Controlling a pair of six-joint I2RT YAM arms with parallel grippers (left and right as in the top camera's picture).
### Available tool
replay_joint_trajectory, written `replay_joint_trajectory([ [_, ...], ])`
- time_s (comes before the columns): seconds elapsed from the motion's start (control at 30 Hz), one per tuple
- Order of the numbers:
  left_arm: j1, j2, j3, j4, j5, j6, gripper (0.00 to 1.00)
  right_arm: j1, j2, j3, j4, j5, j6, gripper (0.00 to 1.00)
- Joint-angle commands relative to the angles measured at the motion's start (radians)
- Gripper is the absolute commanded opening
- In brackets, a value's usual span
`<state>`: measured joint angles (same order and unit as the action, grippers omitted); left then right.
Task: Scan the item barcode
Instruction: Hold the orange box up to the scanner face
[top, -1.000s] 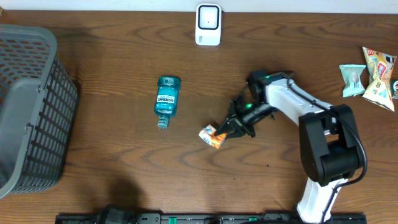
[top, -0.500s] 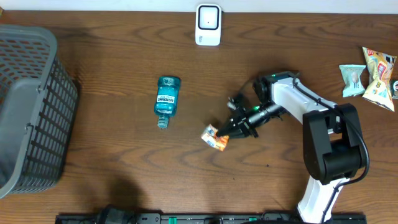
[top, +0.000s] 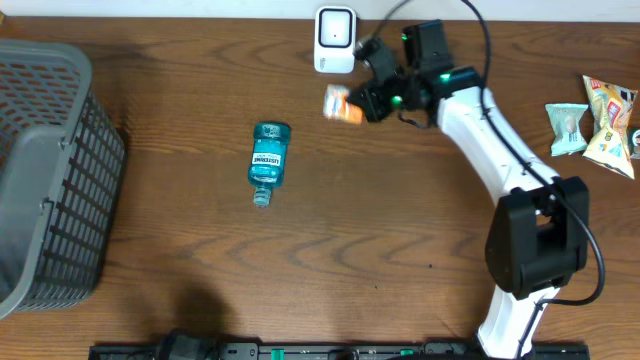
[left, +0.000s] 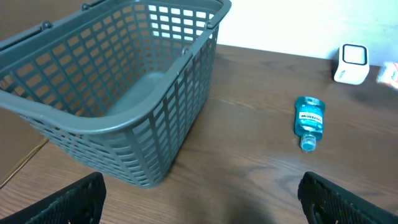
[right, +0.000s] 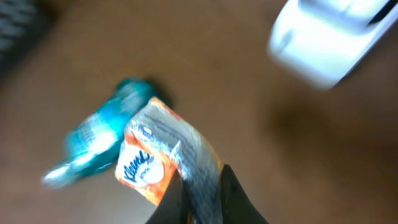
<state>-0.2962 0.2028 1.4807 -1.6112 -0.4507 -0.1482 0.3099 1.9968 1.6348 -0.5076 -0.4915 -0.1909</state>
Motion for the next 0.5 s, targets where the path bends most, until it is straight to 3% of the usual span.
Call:
replay_joint_trajectory([
  [0.0, 0.000, 0.006, 0.003, -0.078, -0.006, 0.017, 0.98, 0.064, 0.018, -0.021, 0.196, 0.349, -0.061, 0.01],
  [0.27, 0.000, 0.006, 0.003, -0.078, -0.006, 0.017, 0.98, 0.083, 0.171, -0.009, 0.695, 0.466, -0.057, 0.01],
  [0.47, 0.000, 0.006, 0.003, -0.078, -0.006, 0.017, 0.98, 0.072, 0.370, 0.192, 0.776, 0.504, -0.061, 0.01],
])
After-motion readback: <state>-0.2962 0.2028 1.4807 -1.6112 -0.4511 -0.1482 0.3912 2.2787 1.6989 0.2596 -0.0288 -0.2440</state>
